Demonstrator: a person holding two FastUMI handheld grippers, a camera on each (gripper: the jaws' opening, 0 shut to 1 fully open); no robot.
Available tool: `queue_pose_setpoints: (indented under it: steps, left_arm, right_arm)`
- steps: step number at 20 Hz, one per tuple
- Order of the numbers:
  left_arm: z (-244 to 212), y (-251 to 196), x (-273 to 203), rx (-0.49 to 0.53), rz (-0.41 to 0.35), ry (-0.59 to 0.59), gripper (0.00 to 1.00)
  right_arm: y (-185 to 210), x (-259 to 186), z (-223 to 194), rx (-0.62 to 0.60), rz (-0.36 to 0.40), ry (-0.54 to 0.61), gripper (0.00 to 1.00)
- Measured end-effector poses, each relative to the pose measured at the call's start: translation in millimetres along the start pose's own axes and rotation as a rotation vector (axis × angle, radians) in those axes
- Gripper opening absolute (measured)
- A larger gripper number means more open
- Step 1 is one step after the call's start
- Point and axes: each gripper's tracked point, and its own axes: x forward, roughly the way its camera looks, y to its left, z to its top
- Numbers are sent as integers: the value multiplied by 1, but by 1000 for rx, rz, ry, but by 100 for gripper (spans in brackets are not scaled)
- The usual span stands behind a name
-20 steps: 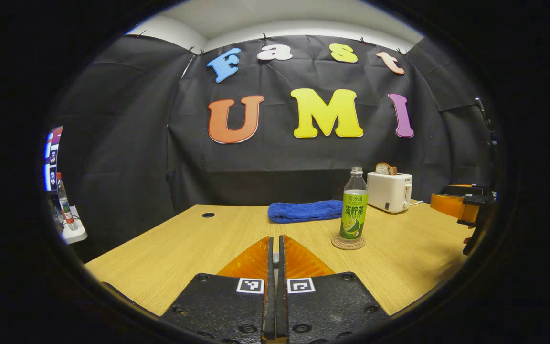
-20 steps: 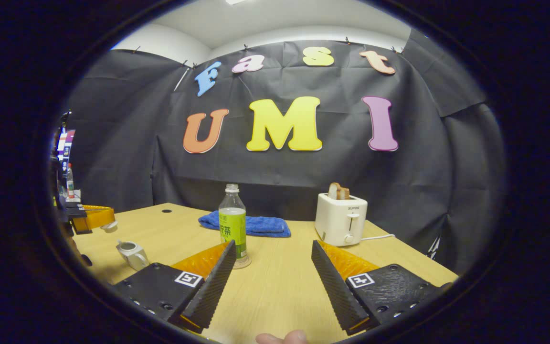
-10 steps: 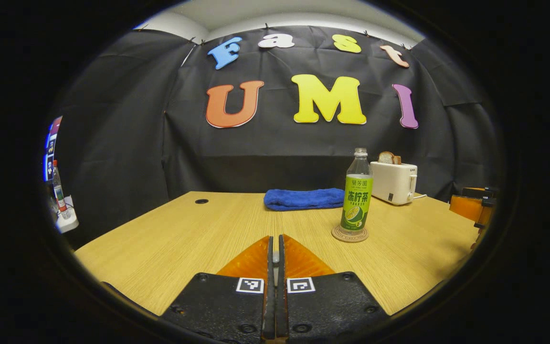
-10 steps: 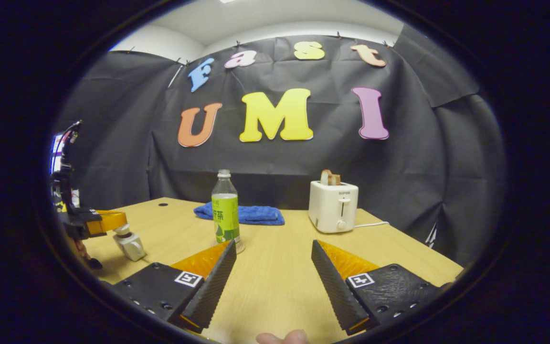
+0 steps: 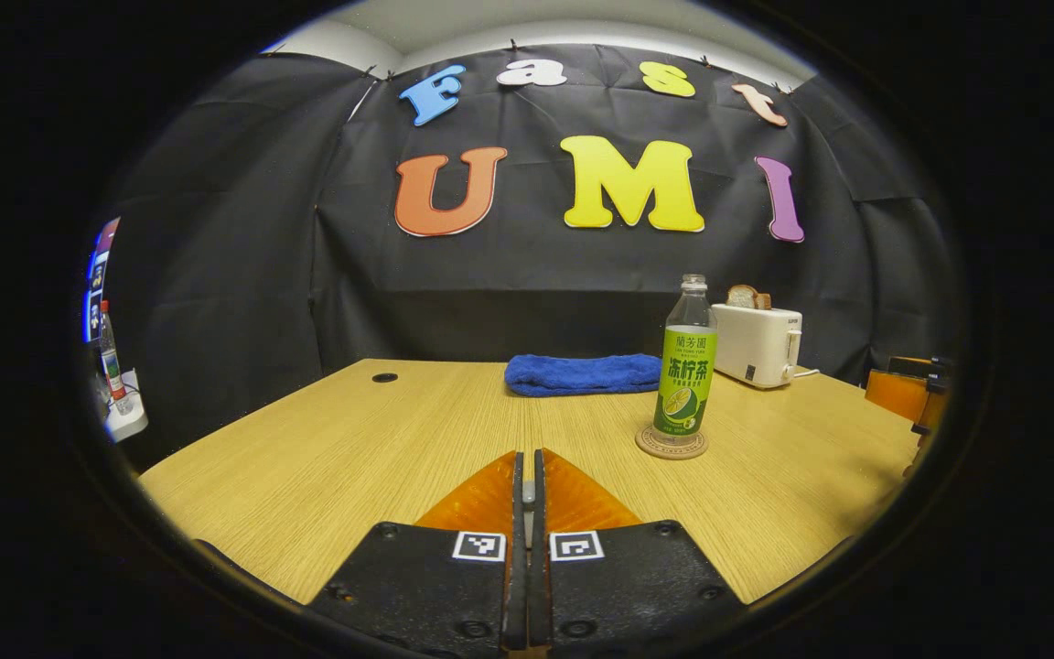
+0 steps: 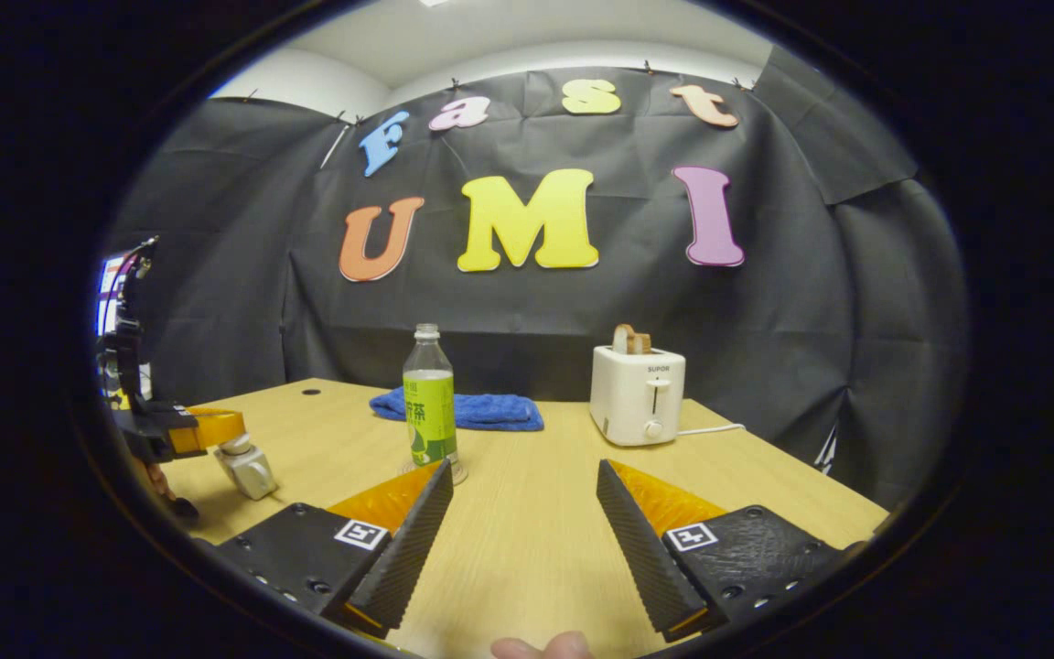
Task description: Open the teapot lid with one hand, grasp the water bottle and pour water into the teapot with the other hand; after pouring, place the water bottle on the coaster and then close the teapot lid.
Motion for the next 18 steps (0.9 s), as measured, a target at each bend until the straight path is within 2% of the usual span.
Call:
queue_pose_setpoints:
  steps: [7,9,10,11,13,18]
  left_arm:
    - [-2,6,0,-12,39,12,7]
    - [6,9,-4,-3,68,-8,25]
    - [13,12,-6,7,82,-21,43]
    - [19,11,-9,15,92,-35,53]
    - [34,10,-21,23,111,-62,100]
    - [73,-6,-56,19,124,-139,98]
  right_arm:
    - [-1,-5,2,-2,-1,-12,95]
    - [-3,-7,3,1,-10,-18,94]
    - [-3,-8,5,4,-14,-23,95]
    - [-2,-9,6,9,-18,-26,94]
    - [1,-12,12,16,-23,-35,94]
    - [-1,-31,32,24,-63,-78,94]
